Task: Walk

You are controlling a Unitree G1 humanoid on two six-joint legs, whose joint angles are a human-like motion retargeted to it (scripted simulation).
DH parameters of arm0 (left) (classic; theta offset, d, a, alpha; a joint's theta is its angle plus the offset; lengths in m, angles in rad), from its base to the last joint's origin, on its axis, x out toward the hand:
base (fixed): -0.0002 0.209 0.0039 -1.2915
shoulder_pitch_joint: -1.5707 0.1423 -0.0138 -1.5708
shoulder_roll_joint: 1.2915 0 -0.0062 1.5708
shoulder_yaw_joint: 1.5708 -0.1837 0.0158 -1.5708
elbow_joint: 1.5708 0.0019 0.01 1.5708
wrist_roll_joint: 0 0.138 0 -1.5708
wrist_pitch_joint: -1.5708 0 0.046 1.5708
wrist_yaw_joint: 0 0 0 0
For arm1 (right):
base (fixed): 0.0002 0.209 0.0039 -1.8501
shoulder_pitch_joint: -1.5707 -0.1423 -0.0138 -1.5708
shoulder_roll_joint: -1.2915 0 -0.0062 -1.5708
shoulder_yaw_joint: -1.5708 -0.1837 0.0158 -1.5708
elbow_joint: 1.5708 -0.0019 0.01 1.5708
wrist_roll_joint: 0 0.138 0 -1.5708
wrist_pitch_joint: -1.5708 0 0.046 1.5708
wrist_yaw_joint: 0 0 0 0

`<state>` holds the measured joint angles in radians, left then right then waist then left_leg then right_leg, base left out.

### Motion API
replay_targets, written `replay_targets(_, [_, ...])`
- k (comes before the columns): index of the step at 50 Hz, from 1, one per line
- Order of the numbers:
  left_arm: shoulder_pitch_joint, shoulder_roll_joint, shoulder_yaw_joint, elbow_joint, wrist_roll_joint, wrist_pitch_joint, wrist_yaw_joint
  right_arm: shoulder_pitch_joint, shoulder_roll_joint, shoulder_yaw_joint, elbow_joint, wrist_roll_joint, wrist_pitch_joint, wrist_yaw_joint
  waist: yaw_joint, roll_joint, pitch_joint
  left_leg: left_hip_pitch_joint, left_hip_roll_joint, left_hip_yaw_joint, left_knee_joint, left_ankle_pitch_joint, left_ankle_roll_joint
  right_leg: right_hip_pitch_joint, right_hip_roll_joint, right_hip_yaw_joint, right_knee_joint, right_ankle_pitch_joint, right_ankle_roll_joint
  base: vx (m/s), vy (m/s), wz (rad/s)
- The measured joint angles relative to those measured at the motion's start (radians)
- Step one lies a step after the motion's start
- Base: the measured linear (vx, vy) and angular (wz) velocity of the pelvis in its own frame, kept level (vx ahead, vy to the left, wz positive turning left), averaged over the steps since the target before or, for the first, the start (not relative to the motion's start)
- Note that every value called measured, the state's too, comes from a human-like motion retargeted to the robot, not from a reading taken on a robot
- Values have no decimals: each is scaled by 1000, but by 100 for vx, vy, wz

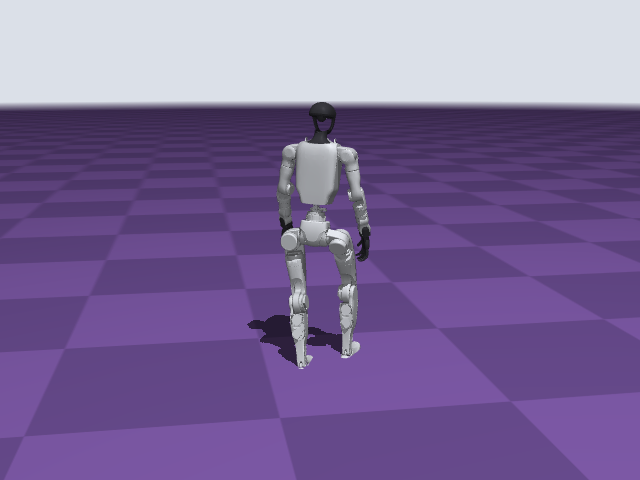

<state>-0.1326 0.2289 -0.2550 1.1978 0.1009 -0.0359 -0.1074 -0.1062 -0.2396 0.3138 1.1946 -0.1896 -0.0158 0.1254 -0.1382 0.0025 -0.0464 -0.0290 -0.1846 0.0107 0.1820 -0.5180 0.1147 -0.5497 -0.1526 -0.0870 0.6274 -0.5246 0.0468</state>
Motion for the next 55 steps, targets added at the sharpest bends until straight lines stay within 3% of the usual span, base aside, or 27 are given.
replay_targets(9, [65, -24, -14, 25, 32, -4, -45, 13, -1, -4, 37, -10, -1, 28, 43, 15, -23, 36, 38, -55, 42, -65, -3, -29, 59, -31, -264, 119, 23, 25, -6, 23])
replay_targets(17, [117, -21, -1, 47, 34, -5, -76, 23, -1, 2, 39, -18, -7, 60, 69, 17, -48, 71, 89, -96, 166, -113, -32, 13, 95, -56, -219, 195, 3, 31, -11, 26])
replay_targets(22, [137, -8, 13, 49, 22, -2, -79, 24, 1, 16, 25, -24, -12, 67, 84, 38, -64, 50, 148, -135, 350, -75, -98, 69, 160, -67, -188, 180, -38, 37, -14, 9])
replay_targets(28, [135, 15, 28, 7, 0, -6, -55, 17, -8, 35, -13, -22, -21, 59, 107, 89, -74, -72, 254, -134, 737, 74, -216, 155, 276, -82, -236, 152, -99, 35, -13, -3])
replay_targets(32, [117, 27, 35, -42, -14, -13, -24, 5, -24, 41, -36, -21, -22, 41, 125, 105, -79, -210, 345, -73, 982, 83, -196, 211, 325, -79, -278, 132, -123, 31, -12, -7])
replay_targets(36, [94, 33, 42, -81, -27, -16, 3, -11, -35, 40, -42, -21, -17, 23, 145, 101, -77, -350, 396, -22, 1079, -8, -134, 263, 341, -62, -303, 102, -128, 30, -12, -14])
replay_targets(40, [66, 33, 54, -85, -39, -14, 16, -35, -37, 32, -36, -16, -11, 18, 154, 76, -63, -462, 386, 21, 1002, -86, -92, 321, 327, -31, -325, 70, -123, 31, -10, -19])
replay_targets(43, [54, 25, 64, -61, -43, -14, 15, -43, -31, 28, -27, -9, -9, 21, 154, 58, -51, -512, 351, 41, 853, -89, -91, 361, 309, -3, -337, 44, -119, 35, -7, -22])
replay_targets(52, [61, -5, 66, 30, -44, -4, -15, -21, -24, 35, 2, -24, -8, 50, 125, 36, -62, -553, 220, 29, 266, 69, -140, 422, 249, 64, -322, -54, -111, 38, 0, -23])
replay_targets(55, [76, -10, 63, 42, -40, 1, -22, -2, -24, 38, 10, -32, -7, 55, 121, 42, -76, -569, 209, 20, 201, 92, -146, 427, 246, 83, -285, -95, -112, 36, 9, -24])
